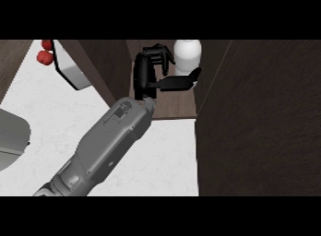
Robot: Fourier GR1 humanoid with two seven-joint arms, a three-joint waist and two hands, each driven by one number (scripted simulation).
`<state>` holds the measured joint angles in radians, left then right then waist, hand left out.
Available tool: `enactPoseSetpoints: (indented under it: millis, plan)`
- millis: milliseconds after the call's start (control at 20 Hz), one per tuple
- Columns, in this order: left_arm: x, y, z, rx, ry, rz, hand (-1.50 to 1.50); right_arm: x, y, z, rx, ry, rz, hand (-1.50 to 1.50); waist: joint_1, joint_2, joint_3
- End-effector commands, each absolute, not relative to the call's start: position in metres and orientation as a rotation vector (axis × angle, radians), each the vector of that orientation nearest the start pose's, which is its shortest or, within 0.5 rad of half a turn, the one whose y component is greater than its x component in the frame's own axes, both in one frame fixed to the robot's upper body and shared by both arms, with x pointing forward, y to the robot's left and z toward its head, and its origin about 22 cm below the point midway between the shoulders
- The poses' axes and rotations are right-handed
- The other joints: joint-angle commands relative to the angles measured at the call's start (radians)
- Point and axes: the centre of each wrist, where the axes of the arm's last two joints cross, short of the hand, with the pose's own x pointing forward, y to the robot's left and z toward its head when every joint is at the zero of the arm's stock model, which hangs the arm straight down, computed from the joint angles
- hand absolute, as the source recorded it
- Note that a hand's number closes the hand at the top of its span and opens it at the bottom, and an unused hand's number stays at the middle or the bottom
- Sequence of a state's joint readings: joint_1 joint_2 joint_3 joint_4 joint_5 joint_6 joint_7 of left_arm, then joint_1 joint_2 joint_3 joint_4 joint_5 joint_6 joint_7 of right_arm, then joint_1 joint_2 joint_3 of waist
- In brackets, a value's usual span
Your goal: Pick up the bottled water, place it into the cabinet and close the cabinet
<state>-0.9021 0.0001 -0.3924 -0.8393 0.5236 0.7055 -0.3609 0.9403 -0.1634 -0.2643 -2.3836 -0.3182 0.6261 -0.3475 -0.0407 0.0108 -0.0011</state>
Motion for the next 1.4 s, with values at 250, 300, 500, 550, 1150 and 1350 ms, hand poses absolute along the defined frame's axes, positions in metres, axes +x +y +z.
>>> enactPoseSetpoints:
  millis: [250, 300, 500, 550, 1150, 1350]
  plan:
    - [0.413, 0.061, 0.068, 0.108, -1.868, 0.096, 1.50, 0.024, -0.307, 0.125, 0.184, -1.918, 0.225, -1.50, -0.006, 0.003, 0.000]
    - [0.414, 0.067, 0.060, 0.141, -1.886, 0.057, 1.50, 0.026, -0.313, 0.116, 0.188, -1.920, 0.227, -1.50, 0.000, 0.001, 0.000]
    - [0.418, 0.071, 0.046, 0.248, -1.879, -0.059, -1.50, 0.029, -0.313, 0.120, 0.193, -1.920, 0.227, -1.50, -0.011, 0.008, 0.000]
    - [0.425, 0.062, 0.065, 0.275, -1.867, -0.057, -1.50, 0.027, -0.308, 0.121, 0.191, -1.943, 0.244, -1.50, -0.014, 0.002, 0.001]
    - [0.439, 0.072, 0.076, 0.224, -1.851, -0.027, -1.50, 0.026, -0.303, 0.124, 0.199, -1.928, 0.250, -1.50, -0.022, 0.006, 0.000]
    - [0.439, 0.067, 0.081, 0.160, -1.936, -0.001, -1.50, 0.034, -0.302, 0.121, 0.205, -1.915, 0.257, -1.50, -0.012, 0.005, 0.000]
